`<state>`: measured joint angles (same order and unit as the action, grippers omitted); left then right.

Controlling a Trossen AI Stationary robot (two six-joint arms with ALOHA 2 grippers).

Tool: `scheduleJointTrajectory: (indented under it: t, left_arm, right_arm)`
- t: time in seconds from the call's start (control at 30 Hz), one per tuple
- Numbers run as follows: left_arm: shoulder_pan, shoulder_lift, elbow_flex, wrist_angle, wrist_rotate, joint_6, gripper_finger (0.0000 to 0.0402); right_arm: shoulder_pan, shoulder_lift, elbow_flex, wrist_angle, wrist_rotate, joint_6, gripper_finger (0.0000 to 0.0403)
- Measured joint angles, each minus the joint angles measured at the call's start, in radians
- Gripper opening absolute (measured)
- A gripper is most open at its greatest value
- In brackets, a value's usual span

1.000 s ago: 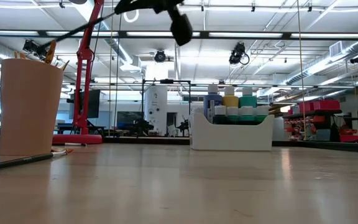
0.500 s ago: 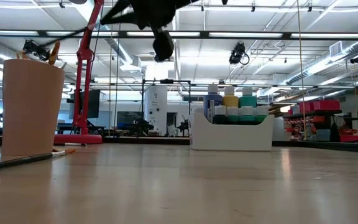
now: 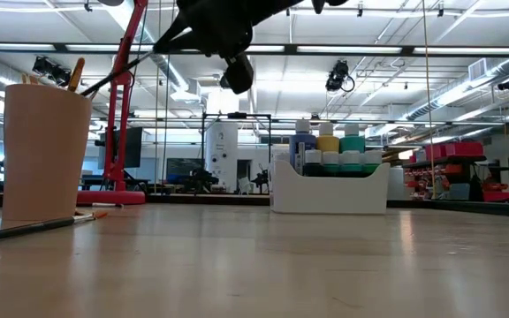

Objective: Pick & Place Paint Supplies
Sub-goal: Put the silver paint brush into the orange cup

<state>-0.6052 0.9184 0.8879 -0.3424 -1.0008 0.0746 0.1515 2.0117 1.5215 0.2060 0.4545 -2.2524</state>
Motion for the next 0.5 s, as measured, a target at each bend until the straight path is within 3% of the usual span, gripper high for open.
scheduleJointTrajectory:
  t: [0.1,0.37,0.5]
  left_arm:
    - [0.0,0.0,0.0,-0.001,0.0,0.001,0.0033]
    - [0.0,0.0,0.0,-0.002,0.0,0.001,0.0033]
    - [0.0,0.0,0.0,-0.002,0.0,0.001,0.0033]
  right_arm:
    - [-0.009,0.0,0.0,-0.025,-0.021,0.011,0.0005]
    - [-0.02,0.0,0.0,-0.037,-0.208,0.042,0.0029]
    - [-0.02,0.0,0.0,-0.035,-0.219,0.065,0.0039]
